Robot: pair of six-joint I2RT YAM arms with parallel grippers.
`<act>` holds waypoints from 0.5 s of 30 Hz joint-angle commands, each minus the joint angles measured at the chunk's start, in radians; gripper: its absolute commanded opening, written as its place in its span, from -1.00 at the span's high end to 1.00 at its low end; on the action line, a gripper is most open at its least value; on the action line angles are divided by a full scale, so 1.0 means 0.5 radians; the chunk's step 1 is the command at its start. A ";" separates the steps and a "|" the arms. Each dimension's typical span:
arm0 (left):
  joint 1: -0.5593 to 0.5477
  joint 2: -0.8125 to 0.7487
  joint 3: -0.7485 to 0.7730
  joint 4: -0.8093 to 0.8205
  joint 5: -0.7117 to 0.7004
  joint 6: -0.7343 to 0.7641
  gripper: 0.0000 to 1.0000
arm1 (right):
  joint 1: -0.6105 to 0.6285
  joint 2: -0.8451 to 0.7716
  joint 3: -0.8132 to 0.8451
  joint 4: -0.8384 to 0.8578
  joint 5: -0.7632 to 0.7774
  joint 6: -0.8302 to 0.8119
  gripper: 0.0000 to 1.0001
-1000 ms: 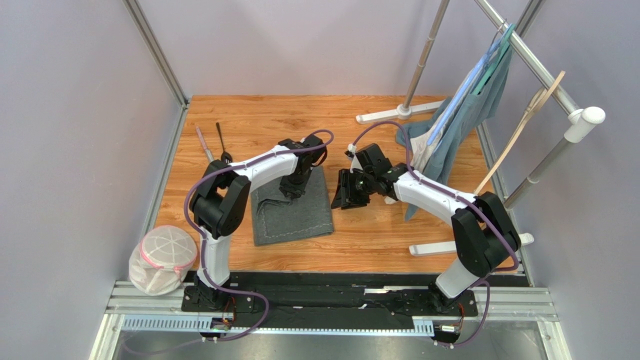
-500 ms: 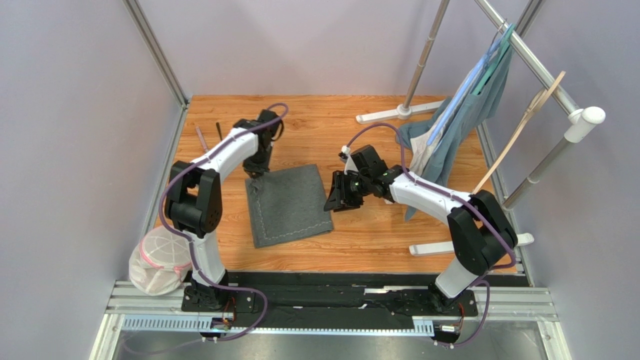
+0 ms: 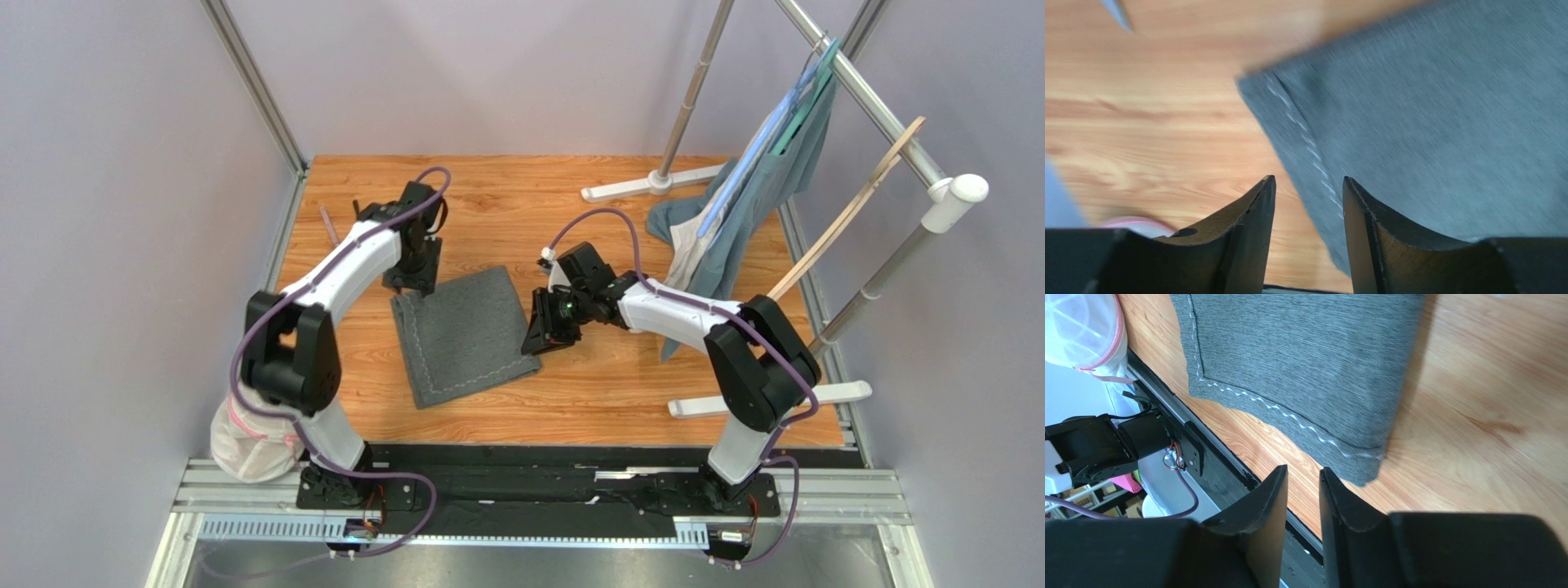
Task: Fold the napkin into a case and place the utensils inside
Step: Smooth out the square-folded napkin at the center of the board, then rotate the square-folded napkin at the center of the board.
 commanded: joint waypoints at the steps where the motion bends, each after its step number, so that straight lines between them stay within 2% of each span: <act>1: 0.000 -0.400 -0.470 0.466 0.644 -0.346 0.04 | 0.161 0.105 0.179 0.085 0.024 0.014 0.55; 3: -0.027 -0.407 -0.660 0.618 0.810 -0.494 0.16 | 0.232 0.197 0.235 0.140 0.042 0.063 0.66; 6: -0.116 -0.373 -0.808 0.725 0.835 -0.632 0.21 | 0.257 0.277 0.220 0.146 0.173 0.088 0.84; 8: -0.159 -0.373 -0.893 0.775 0.850 -0.675 0.21 | 0.238 0.317 0.158 0.119 0.269 0.036 0.89; 15: -0.411 -0.253 -1.029 1.029 1.025 -0.911 0.21 | -0.105 0.332 0.093 -0.013 0.575 -0.228 0.95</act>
